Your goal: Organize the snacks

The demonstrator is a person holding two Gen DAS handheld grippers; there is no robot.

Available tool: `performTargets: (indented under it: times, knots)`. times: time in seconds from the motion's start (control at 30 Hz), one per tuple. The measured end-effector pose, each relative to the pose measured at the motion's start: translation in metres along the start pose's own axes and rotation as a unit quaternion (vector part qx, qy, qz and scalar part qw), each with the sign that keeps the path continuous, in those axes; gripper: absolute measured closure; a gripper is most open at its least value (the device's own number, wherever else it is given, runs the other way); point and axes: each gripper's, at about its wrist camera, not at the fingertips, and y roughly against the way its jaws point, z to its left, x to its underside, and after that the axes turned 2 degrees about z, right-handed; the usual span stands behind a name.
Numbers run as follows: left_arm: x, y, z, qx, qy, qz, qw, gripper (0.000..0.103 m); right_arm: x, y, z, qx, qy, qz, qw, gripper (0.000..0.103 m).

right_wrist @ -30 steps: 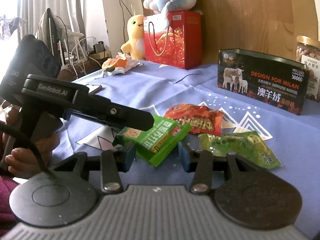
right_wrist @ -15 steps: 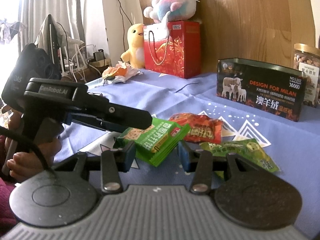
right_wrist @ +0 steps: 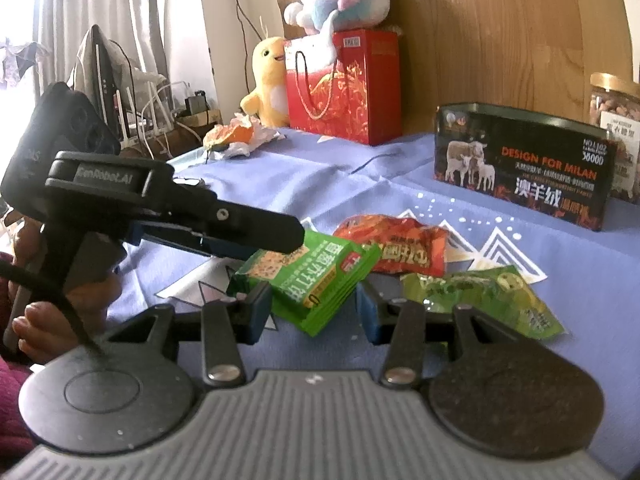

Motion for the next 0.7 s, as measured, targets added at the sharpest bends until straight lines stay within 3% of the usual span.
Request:
performTargets:
  times: [0.7]
  knots:
    - [0.0001, -0.0039, 0.0023, -0.007, 0.005, 0.009, 0.9999, 0.036, -0.0002, -0.0051, 0.0002, -0.002, 0.003, 0.019, 1.0, 0.048]
